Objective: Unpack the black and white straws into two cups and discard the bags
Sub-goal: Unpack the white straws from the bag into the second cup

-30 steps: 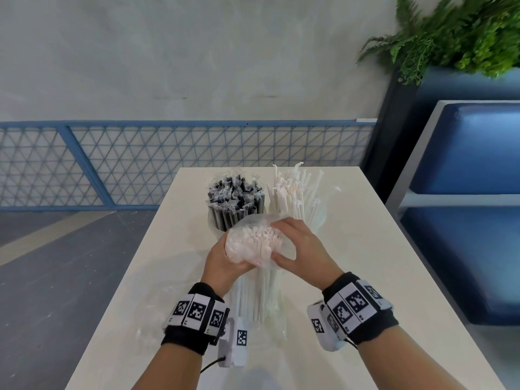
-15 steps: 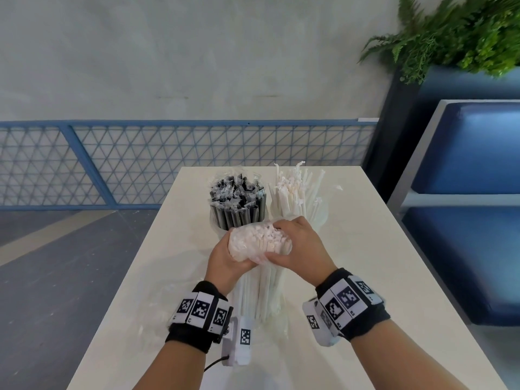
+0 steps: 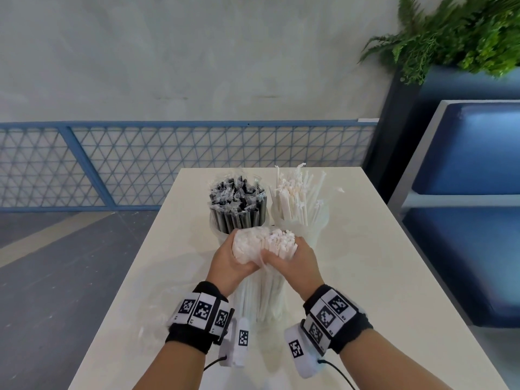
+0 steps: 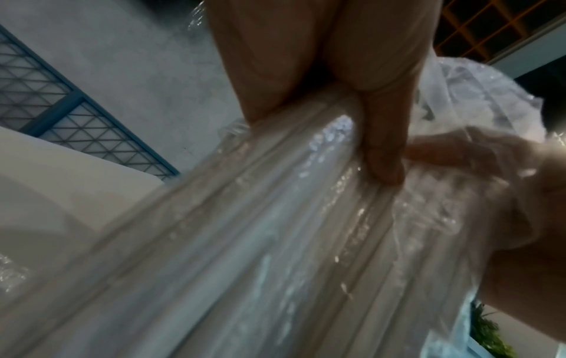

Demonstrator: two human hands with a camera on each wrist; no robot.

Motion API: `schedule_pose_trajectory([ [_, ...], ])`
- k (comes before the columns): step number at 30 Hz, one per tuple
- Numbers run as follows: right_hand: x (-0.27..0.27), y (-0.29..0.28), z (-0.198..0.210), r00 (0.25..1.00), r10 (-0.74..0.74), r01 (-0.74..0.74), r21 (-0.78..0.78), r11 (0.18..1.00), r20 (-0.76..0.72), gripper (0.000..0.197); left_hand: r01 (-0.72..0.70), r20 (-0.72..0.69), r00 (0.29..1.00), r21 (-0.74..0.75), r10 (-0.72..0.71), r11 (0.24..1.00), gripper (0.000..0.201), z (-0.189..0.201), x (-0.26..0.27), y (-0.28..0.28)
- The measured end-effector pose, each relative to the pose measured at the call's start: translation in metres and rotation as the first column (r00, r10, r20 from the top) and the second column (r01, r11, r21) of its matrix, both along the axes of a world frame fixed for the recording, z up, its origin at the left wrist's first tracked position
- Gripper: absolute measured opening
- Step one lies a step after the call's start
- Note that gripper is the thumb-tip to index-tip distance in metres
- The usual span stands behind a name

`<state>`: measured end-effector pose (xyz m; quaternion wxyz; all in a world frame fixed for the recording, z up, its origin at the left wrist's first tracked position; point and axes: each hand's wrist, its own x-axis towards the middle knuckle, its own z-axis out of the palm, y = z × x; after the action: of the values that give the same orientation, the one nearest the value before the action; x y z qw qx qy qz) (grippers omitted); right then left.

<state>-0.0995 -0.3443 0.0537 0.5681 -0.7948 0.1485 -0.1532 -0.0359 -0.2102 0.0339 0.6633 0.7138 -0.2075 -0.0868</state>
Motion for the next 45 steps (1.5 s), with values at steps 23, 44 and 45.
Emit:
schedule_pose_trajectory([
  [23, 0.017, -0.039, 0.061, 0.975, -0.035, -0.039, 0.324, 0.945, 0.218, 0.062, -0.087, -0.045, 0.995, 0.050, 0.089, 0.995, 0.056, -0.004, 0.014, -0.006],
  [44, 0.018, -0.042, 0.079, 0.887, -0.353, 0.141, 0.553, 0.821, 0.298, 0.020, -0.030, -0.020, 0.999, -0.008, 0.030, 1.000, 0.056, -0.003, 0.007, -0.008],
  [45, 0.019, -0.046, 0.082, 0.879, -0.375, 0.153, 0.570, 0.807, 0.295, 0.022, -0.044, -0.031, 0.999, -0.014, 0.043, 0.999, 0.056, -0.004, 0.007, -0.008],
])
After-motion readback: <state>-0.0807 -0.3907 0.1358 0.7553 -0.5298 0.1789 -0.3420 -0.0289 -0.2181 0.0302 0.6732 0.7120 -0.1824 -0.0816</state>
